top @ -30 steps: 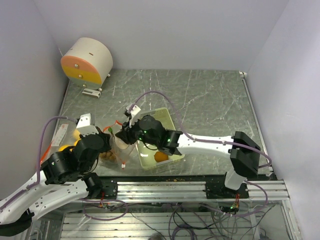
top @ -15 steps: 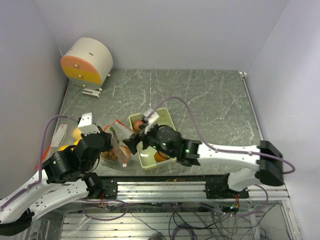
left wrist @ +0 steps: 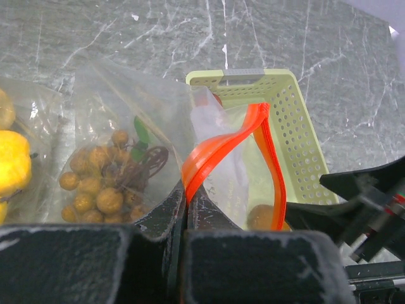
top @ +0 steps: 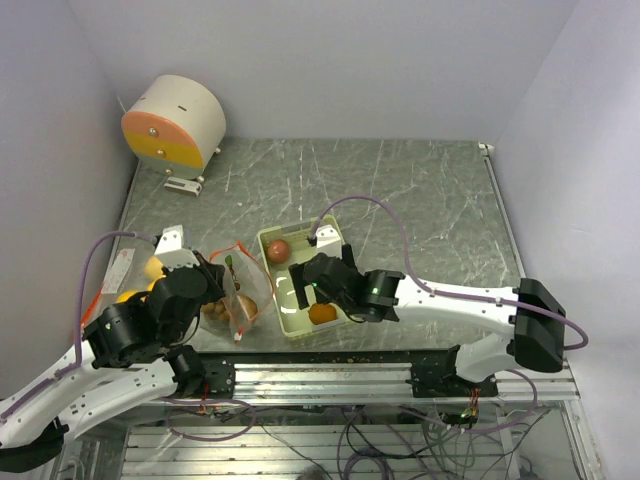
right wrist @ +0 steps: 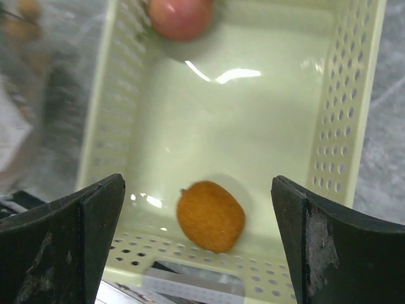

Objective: Place the food in the zip-top bag and seal the zipper
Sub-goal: Pick up the fake fruit from the bin.

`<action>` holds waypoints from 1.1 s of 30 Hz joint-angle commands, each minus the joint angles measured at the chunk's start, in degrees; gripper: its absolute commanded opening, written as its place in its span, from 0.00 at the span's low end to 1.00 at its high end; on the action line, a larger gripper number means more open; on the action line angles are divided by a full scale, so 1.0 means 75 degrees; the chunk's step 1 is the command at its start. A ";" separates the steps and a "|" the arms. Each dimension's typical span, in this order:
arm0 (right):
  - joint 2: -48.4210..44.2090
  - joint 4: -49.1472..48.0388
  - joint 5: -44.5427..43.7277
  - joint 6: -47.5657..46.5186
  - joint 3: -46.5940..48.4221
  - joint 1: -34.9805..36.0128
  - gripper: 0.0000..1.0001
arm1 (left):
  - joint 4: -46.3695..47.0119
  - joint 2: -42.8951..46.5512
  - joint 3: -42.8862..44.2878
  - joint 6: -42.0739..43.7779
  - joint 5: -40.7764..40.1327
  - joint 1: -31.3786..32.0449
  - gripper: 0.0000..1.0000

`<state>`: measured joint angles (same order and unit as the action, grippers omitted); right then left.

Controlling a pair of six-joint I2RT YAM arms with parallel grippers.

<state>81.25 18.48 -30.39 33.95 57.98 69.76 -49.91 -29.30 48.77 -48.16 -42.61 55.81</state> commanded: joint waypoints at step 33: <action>-0.0623 -0.1790 0.4125 -0.1334 0.0055 -0.0731 0.36 | 0.0027 0.0270 -0.0125 -0.0076 0.0068 0.0001 0.07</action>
<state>85.45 17.65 -9.34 29.43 57.34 64.07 -49.56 -27.38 47.92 -48.25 -42.19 55.83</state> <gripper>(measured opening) 0.581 0.075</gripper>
